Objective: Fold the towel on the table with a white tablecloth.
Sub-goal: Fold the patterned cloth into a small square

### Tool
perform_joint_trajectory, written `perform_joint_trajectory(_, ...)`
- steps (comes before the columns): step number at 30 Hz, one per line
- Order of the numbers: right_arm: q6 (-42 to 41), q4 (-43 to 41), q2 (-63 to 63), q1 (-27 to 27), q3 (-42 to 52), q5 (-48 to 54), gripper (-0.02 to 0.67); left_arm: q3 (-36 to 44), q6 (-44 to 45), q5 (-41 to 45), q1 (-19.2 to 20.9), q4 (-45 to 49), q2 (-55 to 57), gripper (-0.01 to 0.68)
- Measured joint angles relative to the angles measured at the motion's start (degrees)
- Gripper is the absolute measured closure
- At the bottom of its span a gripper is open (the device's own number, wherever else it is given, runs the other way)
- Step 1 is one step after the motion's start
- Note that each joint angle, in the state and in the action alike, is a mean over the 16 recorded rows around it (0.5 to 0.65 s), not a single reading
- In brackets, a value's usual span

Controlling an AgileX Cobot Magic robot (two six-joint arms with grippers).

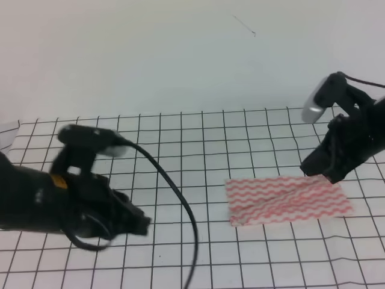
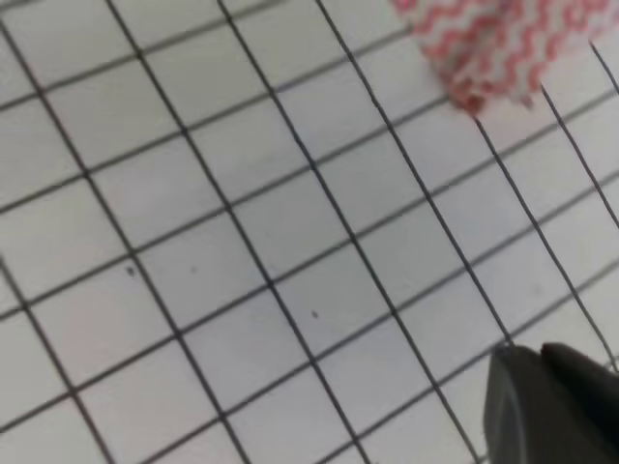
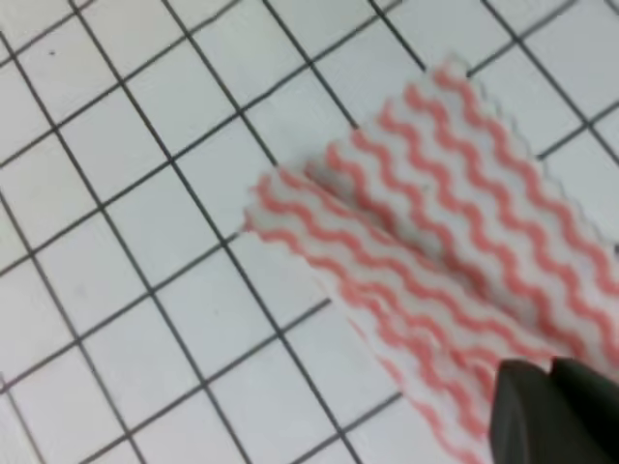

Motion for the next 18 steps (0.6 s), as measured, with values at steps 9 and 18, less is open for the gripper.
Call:
perform_joint_trajectory(9, -0.91, -9.68, 5.37, 9.10, -6.56, 5.56, 0.644, 0.02, 4.50, 3.31, 9.38, -1.47, -1.44, 0.673)
perform_joint_trajectory(18, 0.70, -16.11, 13.25, 15.57, -13.86, 11.21, 0.650, 0.08, 10.25, 8.17, 12.83, -5.53, -1.81, 0.673)
